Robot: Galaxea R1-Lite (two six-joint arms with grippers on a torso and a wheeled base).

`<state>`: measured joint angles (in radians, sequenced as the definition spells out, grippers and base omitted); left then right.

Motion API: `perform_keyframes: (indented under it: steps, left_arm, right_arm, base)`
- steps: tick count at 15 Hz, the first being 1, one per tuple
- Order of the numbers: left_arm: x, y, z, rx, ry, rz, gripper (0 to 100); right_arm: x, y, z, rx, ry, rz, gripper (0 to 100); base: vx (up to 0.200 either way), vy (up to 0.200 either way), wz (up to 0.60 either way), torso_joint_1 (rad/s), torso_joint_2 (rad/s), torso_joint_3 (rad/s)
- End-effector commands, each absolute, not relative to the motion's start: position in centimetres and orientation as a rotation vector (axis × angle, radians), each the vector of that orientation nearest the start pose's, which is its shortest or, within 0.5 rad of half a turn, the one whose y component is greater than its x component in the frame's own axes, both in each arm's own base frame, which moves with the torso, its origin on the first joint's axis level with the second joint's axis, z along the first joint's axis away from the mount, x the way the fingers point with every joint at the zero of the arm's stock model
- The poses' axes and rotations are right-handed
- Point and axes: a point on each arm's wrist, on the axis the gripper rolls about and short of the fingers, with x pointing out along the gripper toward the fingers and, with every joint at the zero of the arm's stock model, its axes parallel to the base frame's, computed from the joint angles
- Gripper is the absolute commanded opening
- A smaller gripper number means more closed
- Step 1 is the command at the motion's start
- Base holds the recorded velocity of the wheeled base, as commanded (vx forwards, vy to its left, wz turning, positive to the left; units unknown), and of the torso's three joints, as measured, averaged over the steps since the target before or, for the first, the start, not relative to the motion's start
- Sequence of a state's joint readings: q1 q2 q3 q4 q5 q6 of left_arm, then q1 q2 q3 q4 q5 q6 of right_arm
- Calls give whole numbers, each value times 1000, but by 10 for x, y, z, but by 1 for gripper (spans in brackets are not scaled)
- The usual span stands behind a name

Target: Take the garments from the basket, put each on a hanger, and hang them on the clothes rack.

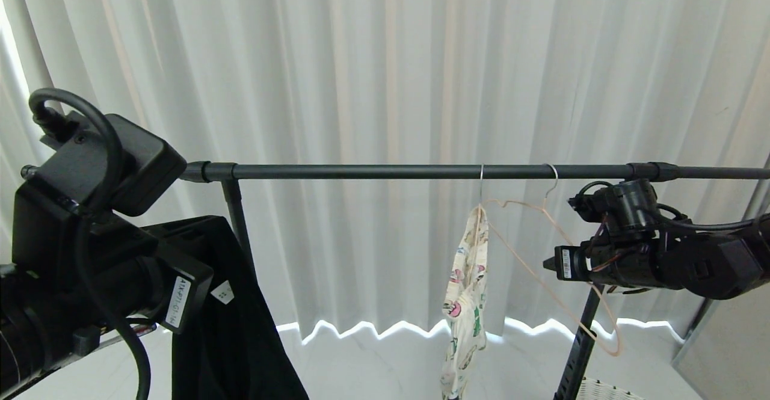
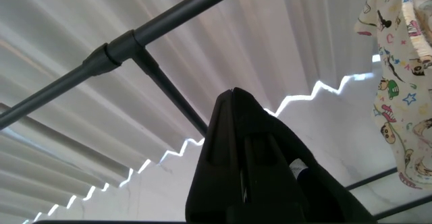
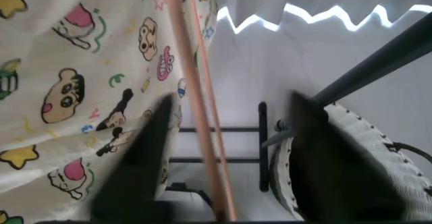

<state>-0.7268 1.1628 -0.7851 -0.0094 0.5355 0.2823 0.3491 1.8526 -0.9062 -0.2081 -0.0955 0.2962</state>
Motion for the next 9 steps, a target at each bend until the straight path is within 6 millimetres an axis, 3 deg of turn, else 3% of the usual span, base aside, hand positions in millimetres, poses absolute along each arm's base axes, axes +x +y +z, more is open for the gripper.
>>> perform_keyframes:
  steps: [1, 9]
  left_arm:
    - [130, -101, 245, 498, 272, -230, 0]
    - [130, -101, 249, 489, 259, -227, 0]
  right_arm:
    - [305, 108, 119, 113, 757, 131, 0]
    - [303, 109, 139, 51, 640, 183, 0]
  base:
    - [0, 0, 0, 0, 0, 0]
    - [0, 0, 0, 0, 0, 0]
